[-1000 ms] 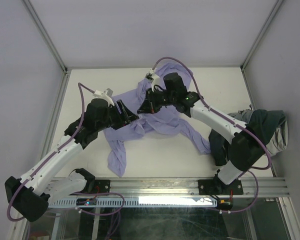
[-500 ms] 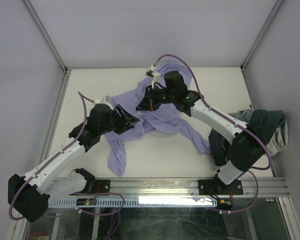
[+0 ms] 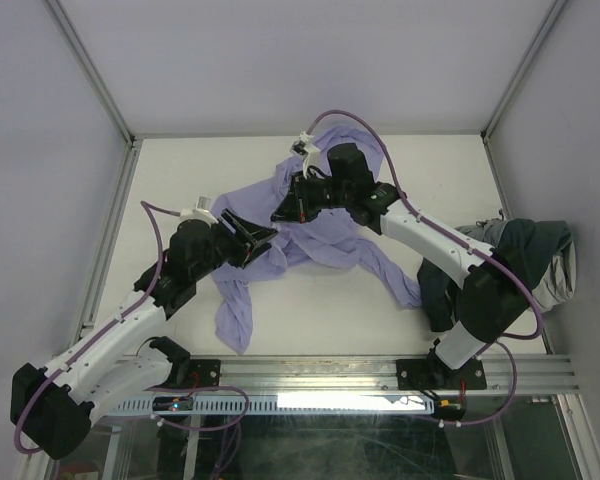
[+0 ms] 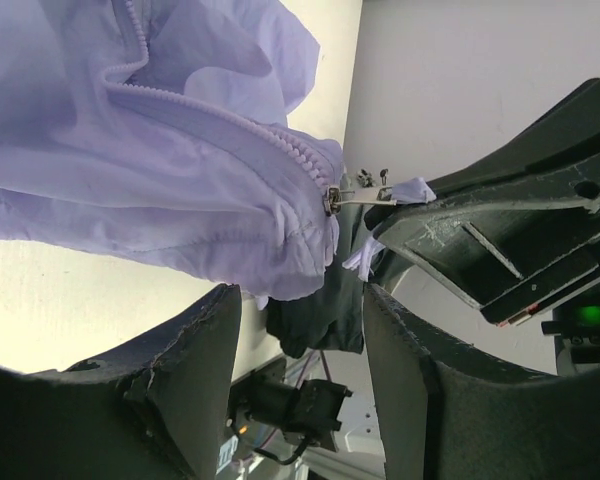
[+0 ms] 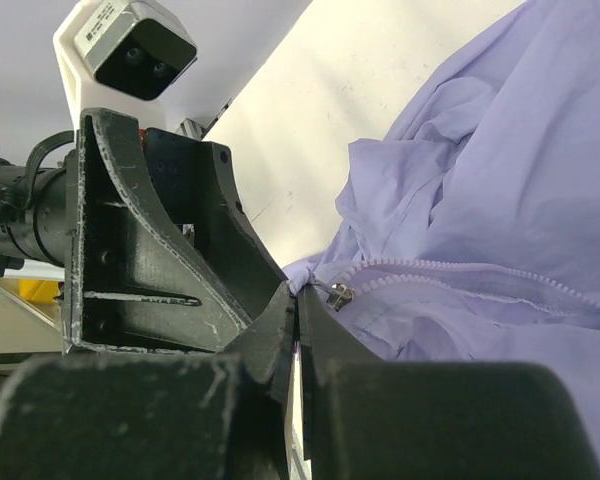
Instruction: Zip up the jacket
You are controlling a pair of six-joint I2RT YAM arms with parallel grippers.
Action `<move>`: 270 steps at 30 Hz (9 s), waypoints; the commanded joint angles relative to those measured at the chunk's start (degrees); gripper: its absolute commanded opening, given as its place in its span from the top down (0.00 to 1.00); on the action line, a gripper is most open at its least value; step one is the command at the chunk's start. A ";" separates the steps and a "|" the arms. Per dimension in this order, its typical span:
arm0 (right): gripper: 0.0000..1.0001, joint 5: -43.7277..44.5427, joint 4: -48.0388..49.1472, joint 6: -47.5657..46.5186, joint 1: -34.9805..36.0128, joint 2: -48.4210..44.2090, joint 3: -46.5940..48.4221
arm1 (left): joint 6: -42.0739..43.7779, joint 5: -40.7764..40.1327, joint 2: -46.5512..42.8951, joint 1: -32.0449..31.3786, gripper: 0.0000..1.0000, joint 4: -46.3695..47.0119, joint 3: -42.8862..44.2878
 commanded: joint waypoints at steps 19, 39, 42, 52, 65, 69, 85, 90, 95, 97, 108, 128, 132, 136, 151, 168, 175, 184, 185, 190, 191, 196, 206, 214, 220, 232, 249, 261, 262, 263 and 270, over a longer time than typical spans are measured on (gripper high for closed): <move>1.00 -2.68 3.69 1.34 0.54 -5.96 -0.65 | -6.09 -5.36 1.29 0.65 0.60 7.19 -2.24; 1.00 -3.53 4.37 2.26 0.84 -5.95 -0.83 | -4.29 -0.52 3.38 0.59 0.57 16.83 -2.90; 1.00 -3.19 4.60 2.47 0.85 -5.90 -0.92 | -4.20 0.28 3.44 0.65 0.59 17.26 -3.09; 1.00 -2.25 6.67 4.31 0.84 -5.68 -1.68 | -4.13 1.92 3.44 0.64 0.64 18.22 -3.59; 1.00 -1.10 6.76 4.09 0.94 -6.02 -2.18 | -4.09 3.61 4.31 0.57 0.88 19.46 -3.96; 1.00 2.90 2.41 0.38 -0.15 -5.38 0.51 | -2.42 5.24 4.02 0.59 1.00 18.10 -3.49; 1.00 19.58 -2.80 0.06 -10.84 3.11 8.91 | 25.96 26.42 10.33 0.59 1.00 -5.62 11.27; 1.00 11.36 -4.45 -5.72 -10.79 2.62 9.39 | 34.41 20.40 12.62 0.83 1.00 -21.30 15.44; 1.00 3.79 -13.44 -15.73 -7.77 -0.19 7.46 | 41.91 12.06 14.33 2.14 1.00 -28.46 20.78; 1.00 1.23 -15.40 -17.05 -5.87 -1.36 6.11 | 44.20 10.05 14.94 3.45 1.00 -28.80 22.13; 1.00 3.65 -1.75 -4.72 1.11 -4.87 3.34 | 31.39 3.85 7.57 7.18 0.47 -28.58 22.97; 1.00 12.45 0.41 0.68 1.36 0.10 10.46 | -9.43 -1.59 -0.58 -1.92 0.54 2.47 6.99; 1.00 12.99 0.28 1.36 1.36 -0.92 9.30 | -12.79 -7.88 -0.87 -4.03 0.53 6.06 4.85; 1.00 13.53 0.23 1.71 1.36 -1.98 8.35 | -16.08 -12.24 -0.95 -4.23 0.53 8.06 2.01; 1.00 12.15 -0.96 3.55 1.84 -5.02 4.10 | -16.15 -20.49 1.66 -4.23 0.50 18.01 -1.67; 1.00 11.23 0.53 5.62 2.59 -5.45 3.41 | -16.80 -18.22 6.30 -4.23 0.55 17.65 -1.32; 1.00 10.82 0.69 6.21 2.59 -6.56 2.86 | -16.50 -18.77 7.35 -4.23 0.58 17.74 -1.40; 1.00 11.26 0.58 6.22 2.61 -6.88 1.83 | -16.67 -17.99 8.27 -4.23 0.66 19.55 -1.55; 1.00 11.61 0.39 6.08 2.55 -6.96 1.69 | -16.53 -17.94 8.21 -4.24 0.69 19.67 -1.57; 1.00 14.82 -2.77 3.30 2.23 -6.70 2.61 | -15.18 -18.15 6.86 -4.21 0.95 20.29 -1.97; 1.00 15.60 -3.79 2.71 1.91 -6.53 3.14 | -14.85 -18.20 6.09 -4.20 1.00 20.28 -2.13; 1.00 19.01 -8.66 1.16 -1.31 -5.60 5.75 | -10.19 -17.77 2.18 -4.24 1.00 13.84 -0.26; 1.00 29.88 -13.47 -1.53 -5.35 0.43 9.65 | 2.37 -13.11 -1.33 -4.12 1.00 -10.20 12.10; 1.00 33.57 -14.66 -4.63 -9.97 3.78 9.80 | 7.26 -12.63 -2.65 -1.32 1.00 -19.47 15.86; 1.00 34.54 -15.56 -7.87 -21.57 1.43 9.74 | 17.71 -7.88 1.71 9.65 1.00 -23.16 23.30; 1.00 30.76 -22.36 -12.30 -38.61 -2.96 31.01 | 34.32 3.77 23.92 28.22 1.00 -23.76 62.19; 1.00 29.52 -11.49 -7.19 -43.91 -27.17 -3.84 | 34.86 3.52 11.78 30.86 1.00 -25.60 32.47; 0.99 20.00 -9.11 -2.37 -43.31 -36.74 -29.08 | 26.67 8.49 1.11 30.84 1.00 -20.31 4.49; 0.93 20.29 -9.65 -2.62 -43.41 -37.57 -28.67 | 27.47 7.80 0.31 30.82 0.97 -20.64 5.45; 0.83 20.48 -10.36 -3.03 -43.38 -38.31 -27.77 | 28.69 7.11 -0.30 30.87 0.89 -20.84 6.77; 0.46 26.08 -18.49 -9.68 -42.76 -41.24 -13.57 | 40.71 -2.59 -2.81 30.83 0.35 -27.48 26.50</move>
